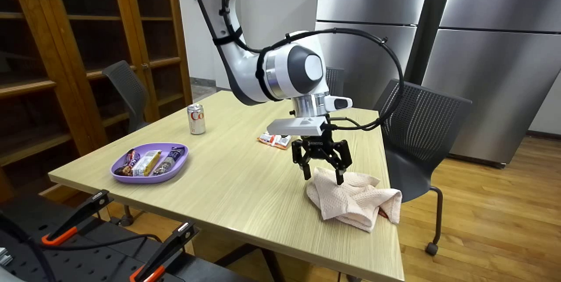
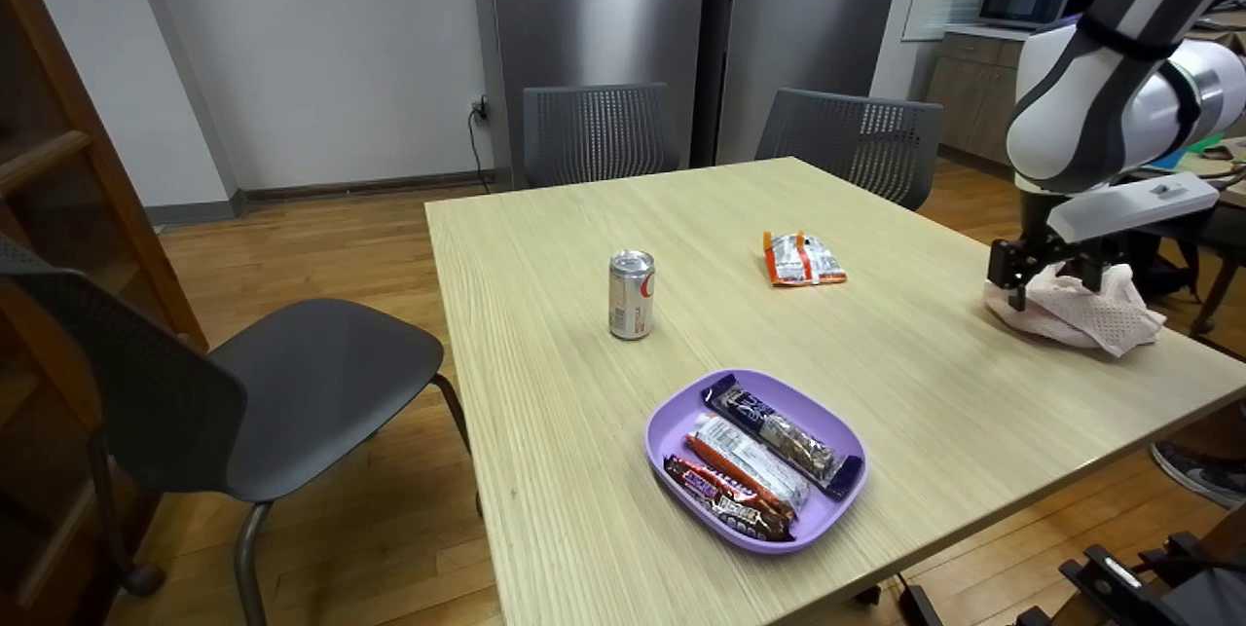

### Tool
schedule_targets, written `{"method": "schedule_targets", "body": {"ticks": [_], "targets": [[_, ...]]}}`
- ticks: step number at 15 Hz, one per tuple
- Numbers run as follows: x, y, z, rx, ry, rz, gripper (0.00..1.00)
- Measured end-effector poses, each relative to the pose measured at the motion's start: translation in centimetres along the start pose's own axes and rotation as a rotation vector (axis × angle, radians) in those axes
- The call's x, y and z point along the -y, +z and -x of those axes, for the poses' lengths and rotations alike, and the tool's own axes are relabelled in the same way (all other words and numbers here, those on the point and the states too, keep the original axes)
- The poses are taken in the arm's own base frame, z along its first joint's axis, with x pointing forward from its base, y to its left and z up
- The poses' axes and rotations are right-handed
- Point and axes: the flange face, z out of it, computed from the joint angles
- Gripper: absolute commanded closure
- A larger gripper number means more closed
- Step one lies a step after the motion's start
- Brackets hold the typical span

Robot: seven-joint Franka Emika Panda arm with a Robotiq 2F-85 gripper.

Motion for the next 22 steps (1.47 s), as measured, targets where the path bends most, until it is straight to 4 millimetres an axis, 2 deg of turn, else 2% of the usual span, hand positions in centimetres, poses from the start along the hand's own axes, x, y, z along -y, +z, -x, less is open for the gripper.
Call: {"method": "schedule_targets", "body": {"ticks": [5, 15, 22], "targets": [[-0.9, 0.5, -0.1, 0.005, 0.012, 0.017, 0.0], [-2.9, 0.1, 0.0, 0.0, 0.027, 0.086, 0.0], [-3.1, -0.3, 0.3, -0.004, 0.012, 0.137, 0.0]]}}
